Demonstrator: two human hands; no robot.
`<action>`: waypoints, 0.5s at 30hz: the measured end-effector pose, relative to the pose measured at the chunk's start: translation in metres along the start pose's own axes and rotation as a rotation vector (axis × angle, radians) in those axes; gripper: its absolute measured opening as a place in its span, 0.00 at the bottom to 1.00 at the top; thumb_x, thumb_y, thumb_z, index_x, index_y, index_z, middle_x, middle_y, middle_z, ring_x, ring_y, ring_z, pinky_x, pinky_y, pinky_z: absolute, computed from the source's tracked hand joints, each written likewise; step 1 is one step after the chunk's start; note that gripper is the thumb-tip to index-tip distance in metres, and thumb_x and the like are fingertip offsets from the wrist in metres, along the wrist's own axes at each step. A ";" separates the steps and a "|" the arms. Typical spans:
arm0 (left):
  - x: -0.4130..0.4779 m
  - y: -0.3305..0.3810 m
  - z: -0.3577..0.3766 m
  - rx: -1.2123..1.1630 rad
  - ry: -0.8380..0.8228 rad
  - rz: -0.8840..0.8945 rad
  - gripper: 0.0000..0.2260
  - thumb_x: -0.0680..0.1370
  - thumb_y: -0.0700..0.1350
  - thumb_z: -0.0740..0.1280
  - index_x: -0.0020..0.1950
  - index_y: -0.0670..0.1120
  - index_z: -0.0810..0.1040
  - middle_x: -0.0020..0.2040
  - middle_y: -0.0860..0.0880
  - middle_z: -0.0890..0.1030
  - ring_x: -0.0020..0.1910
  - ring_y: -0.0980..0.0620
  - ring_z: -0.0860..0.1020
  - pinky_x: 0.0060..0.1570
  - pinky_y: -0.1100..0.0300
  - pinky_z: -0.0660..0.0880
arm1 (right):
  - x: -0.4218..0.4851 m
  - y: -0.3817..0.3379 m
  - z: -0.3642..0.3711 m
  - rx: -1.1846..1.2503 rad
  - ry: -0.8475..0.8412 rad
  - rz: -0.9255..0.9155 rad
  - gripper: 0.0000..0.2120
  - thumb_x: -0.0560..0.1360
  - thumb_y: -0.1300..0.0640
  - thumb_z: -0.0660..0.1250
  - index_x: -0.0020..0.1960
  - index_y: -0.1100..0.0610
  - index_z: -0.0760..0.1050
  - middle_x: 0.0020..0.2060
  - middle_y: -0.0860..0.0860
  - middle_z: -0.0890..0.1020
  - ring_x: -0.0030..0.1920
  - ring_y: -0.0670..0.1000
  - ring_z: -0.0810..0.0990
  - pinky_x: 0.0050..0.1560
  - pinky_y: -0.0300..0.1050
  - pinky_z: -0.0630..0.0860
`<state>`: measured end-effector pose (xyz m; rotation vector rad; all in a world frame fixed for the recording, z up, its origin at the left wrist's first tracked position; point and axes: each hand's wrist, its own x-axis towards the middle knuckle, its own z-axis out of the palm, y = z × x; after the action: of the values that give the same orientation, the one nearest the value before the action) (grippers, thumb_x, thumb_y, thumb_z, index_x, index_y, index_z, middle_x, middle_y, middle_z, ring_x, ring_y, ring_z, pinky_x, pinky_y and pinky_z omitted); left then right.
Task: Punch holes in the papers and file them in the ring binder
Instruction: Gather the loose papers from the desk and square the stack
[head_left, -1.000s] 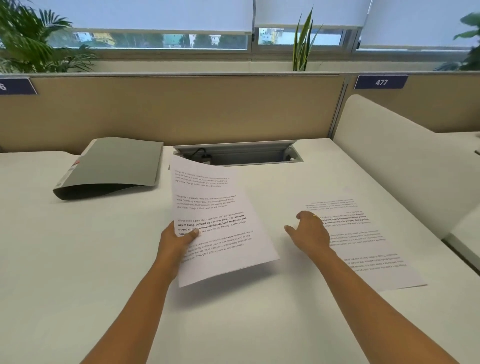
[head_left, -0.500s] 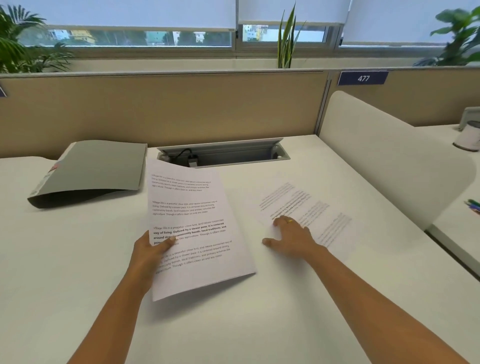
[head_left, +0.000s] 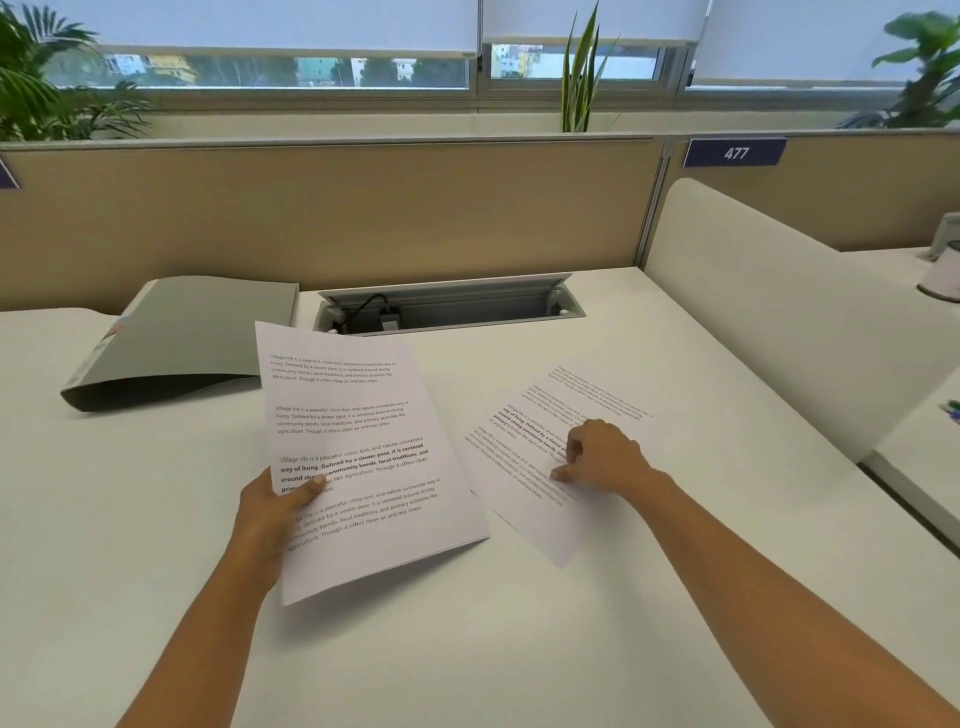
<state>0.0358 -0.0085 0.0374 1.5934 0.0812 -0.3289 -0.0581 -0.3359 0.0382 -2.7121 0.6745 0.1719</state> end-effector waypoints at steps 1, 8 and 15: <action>0.000 0.000 0.000 -0.001 0.003 -0.001 0.12 0.75 0.35 0.66 0.58 0.41 0.75 0.54 0.39 0.80 0.46 0.41 0.79 0.54 0.45 0.74 | 0.001 0.002 -0.002 0.013 -0.017 -0.005 0.12 0.68 0.48 0.72 0.44 0.53 0.73 0.48 0.49 0.74 0.48 0.49 0.70 0.51 0.46 0.68; 0.001 0.000 0.002 0.002 0.015 -0.012 0.12 0.75 0.35 0.66 0.58 0.41 0.75 0.53 0.40 0.79 0.47 0.40 0.79 0.54 0.46 0.74 | -0.002 0.018 -0.004 0.055 -0.073 -0.020 0.19 0.72 0.70 0.56 0.51 0.48 0.73 0.64 0.49 0.72 0.64 0.52 0.70 0.60 0.50 0.68; -0.002 -0.001 0.003 0.009 0.000 -0.029 0.12 0.75 0.35 0.66 0.58 0.41 0.75 0.52 0.39 0.80 0.43 0.43 0.79 0.53 0.46 0.74 | -0.010 0.025 0.007 0.190 0.159 0.017 0.20 0.71 0.70 0.56 0.54 0.52 0.76 0.62 0.51 0.75 0.63 0.53 0.72 0.55 0.44 0.68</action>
<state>0.0331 -0.0108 0.0366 1.6025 0.1030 -0.3517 -0.0788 -0.3501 0.0266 -2.5557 0.7189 -0.1004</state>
